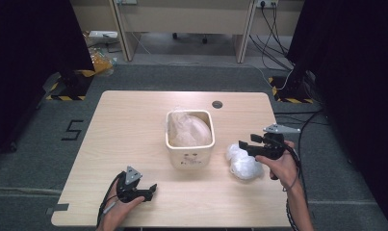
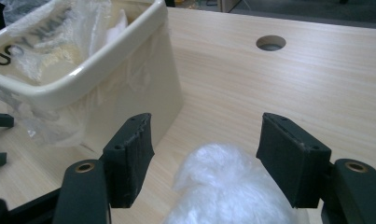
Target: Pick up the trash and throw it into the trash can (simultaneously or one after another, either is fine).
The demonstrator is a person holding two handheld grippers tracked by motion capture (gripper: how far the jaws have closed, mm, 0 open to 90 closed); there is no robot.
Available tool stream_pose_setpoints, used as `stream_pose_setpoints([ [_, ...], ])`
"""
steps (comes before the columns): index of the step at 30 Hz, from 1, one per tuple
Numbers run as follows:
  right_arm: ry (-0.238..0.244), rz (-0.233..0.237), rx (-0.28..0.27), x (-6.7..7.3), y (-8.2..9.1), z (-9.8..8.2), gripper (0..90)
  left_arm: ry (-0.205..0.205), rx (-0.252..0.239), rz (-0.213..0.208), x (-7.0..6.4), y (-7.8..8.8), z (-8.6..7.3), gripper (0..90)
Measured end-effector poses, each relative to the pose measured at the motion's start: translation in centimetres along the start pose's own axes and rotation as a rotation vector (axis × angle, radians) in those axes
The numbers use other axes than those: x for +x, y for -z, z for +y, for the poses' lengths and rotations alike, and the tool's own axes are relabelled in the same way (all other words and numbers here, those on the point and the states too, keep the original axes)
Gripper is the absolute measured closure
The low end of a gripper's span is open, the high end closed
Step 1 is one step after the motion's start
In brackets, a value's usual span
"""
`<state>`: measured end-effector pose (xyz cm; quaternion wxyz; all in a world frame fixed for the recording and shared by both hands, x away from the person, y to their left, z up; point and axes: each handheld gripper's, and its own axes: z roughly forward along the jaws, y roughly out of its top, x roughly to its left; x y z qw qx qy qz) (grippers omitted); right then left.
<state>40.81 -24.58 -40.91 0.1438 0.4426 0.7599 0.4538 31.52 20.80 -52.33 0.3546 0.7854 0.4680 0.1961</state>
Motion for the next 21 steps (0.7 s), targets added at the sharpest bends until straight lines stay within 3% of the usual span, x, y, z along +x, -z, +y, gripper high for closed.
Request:
stream_pose_setpoints([
  [6,-0.046,-0.009,-0.015,-0.8,0.3,-2.2,34.8,0.004,0.0,0.004,-0.1,0.0,0.0,13.2],
  [18,-0.071,-0.071,0.094,-2.3,-1.1,-4.7,26.8,0.004,0.0,0.004,0.0,0.0,0.0,13.2],
  [21,-0.104,-0.056,0.132,-2.6,-2.2,-5.5,26.5,0.005,0.0,0.004,-0.1,0.0,0.0,13.1],
])
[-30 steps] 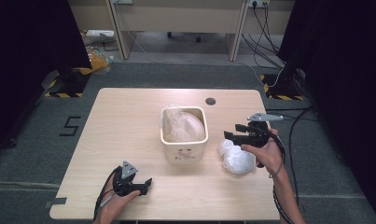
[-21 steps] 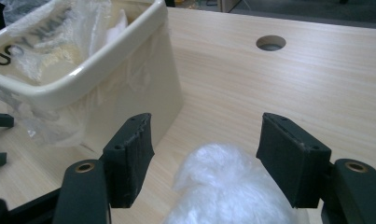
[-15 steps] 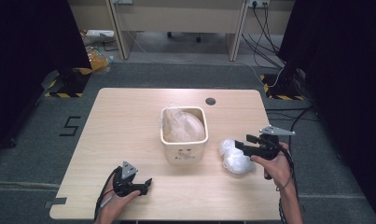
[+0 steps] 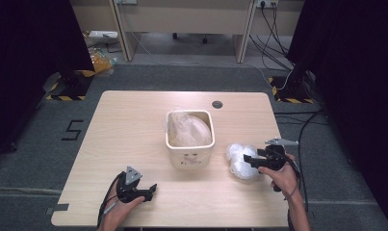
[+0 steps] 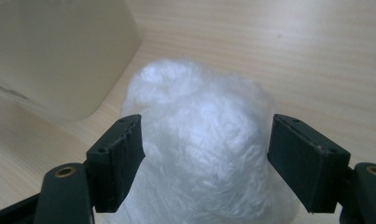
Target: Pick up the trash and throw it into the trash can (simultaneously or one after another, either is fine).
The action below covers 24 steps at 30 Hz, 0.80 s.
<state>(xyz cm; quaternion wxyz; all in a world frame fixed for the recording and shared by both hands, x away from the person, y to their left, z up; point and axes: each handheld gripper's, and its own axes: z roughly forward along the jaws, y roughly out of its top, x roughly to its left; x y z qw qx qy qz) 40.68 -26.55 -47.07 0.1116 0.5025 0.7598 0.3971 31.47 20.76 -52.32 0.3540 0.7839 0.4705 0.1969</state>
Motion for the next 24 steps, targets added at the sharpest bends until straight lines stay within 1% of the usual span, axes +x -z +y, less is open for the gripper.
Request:
stream_pose_setpoints([
  [1,-0.011,0.005,0.02,0.0,-0.5,-0.3,27.2,0.0,0.0,0.0,0.0,0.0,0.0,13.2],
  [2,-0.006,0.005,0.033,-0.1,-1.1,-0.6,27.5,0.0,0.0,0.001,0.0,0.0,0.0,13.1],
  [5,-0.034,0.029,0.022,-0.1,-2.0,-1.0,30.7,0.001,0.0,0.001,0.0,0.0,0.0,13.2],
  [6,-0.029,0.026,0.023,-0.1,-2.0,-1.1,32.4,0.0,0.0,0.001,0.0,0.0,0.0,13.2],
  [8,-0.024,0.022,0.027,0.0,-1.9,-1.1,36.3,0.001,0.0,0.001,0.0,0.0,0.0,13.2],
  [11,-0.029,0.015,0.029,0.1,-1.7,-1.1,42.0,0.001,0.0,0.001,0.0,0.0,0.0,13.2],
  [14,-0.036,0.018,0.019,0.0,-1.6,-1.1,47.6,0.001,0.0,0.001,0.0,0.0,0.0,13.2],
  [16,-0.047,0.029,0.012,0.0,-1.3,-1.0,50.9,0.0,0.0,0.001,0.0,0.0,0.0,13.1],
  [18,-0.051,0.035,0.007,-0.1,-1.0,-0.9,52.7,0.001,0.0,0.001,0.0,0.0,0.0,13.2],
  [19,-0.043,0.031,-0.001,-0.2,-0.9,-0.8,53.2,0.0,0.0,0.001,0.0,0.0,0.0,13.2],
  [24,-0.046,0.044,-0.055,-0.2,0.5,-0.1,53.7,0.001,0.0,0.001,0.0,0.0,0.0,13.1],
])
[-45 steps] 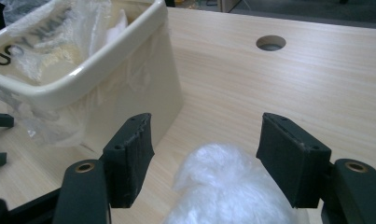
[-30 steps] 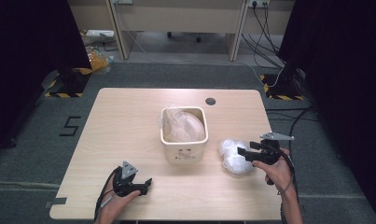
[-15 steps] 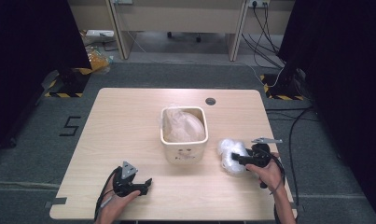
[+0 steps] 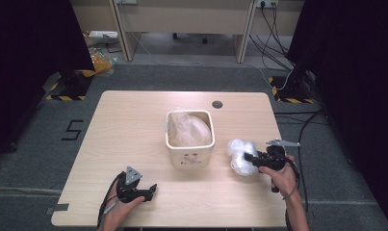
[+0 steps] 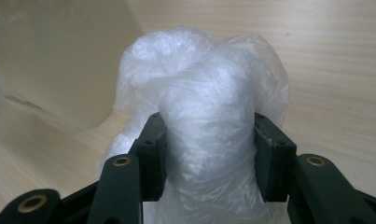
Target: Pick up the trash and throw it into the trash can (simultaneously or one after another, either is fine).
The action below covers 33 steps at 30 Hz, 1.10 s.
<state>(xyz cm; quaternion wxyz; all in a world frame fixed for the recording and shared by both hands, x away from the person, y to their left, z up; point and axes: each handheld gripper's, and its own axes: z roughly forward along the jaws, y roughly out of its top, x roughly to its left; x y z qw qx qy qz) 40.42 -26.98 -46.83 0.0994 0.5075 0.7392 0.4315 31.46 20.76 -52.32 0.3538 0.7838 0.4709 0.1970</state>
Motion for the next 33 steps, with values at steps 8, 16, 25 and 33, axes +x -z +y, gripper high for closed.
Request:
stream_pose_setpoints([
  [8,0.005,0.024,-0.063,0.8,2.2,1.3,53.7,0.0,0.0,0.0,0.0,0.0,0.0,13.2],
  [16,0.031,0.055,-0.119,1.9,3.9,3.8,53.8,0.0,0.001,0.0,0.0,0.0,0.0,13.2],
  [25,0.132,0.128,-0.16,6.2,4.3,8.9,53.8,0.0,0.0,0.0,0.0,0.0,0.0,13.2],
  [33,0.202,0.18,-0.145,10.1,2.9,12.6,53.8,-0.001,-0.002,0.001,0.0,0.0,0.0,13.2],
])
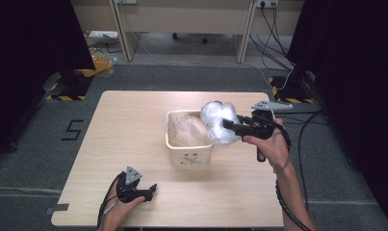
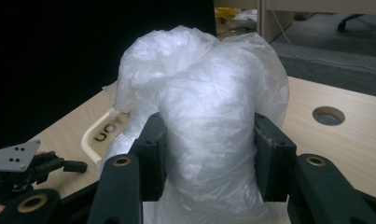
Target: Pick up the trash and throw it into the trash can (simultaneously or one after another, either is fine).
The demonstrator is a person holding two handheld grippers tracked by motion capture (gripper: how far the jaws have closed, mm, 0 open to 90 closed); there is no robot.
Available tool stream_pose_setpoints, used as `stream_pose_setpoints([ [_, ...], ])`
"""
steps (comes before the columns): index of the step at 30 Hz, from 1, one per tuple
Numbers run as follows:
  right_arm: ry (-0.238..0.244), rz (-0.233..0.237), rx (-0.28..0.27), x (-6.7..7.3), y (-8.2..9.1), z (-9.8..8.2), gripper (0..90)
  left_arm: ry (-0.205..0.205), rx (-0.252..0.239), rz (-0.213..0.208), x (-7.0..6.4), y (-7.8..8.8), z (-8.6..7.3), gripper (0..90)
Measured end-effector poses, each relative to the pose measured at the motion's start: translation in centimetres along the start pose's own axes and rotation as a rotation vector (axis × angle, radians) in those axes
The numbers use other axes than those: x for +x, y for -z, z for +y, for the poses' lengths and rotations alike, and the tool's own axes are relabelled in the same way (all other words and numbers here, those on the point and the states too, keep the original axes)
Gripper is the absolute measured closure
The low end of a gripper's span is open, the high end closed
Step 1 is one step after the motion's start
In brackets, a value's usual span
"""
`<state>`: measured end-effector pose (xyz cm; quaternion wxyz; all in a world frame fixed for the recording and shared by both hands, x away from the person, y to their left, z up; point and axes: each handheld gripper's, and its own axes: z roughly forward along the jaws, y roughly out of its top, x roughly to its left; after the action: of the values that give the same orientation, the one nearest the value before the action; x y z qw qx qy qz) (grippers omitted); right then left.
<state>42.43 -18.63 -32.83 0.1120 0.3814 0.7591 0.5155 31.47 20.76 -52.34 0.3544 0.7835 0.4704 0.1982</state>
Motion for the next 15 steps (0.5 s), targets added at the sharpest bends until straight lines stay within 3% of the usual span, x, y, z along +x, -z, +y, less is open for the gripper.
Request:
stream_pose_setpoints([
  [6,0.019,0.019,0.025,1.0,-1.9,1.4,53.8,-0.001,-0.001,0.001,0.0,0.0,0.0,13.2],
  [15,0.028,0.039,0.056,1.8,-4.1,2.2,53.8,-0.001,0.002,-0.001,0.0,0.0,0.0,13.2],
])
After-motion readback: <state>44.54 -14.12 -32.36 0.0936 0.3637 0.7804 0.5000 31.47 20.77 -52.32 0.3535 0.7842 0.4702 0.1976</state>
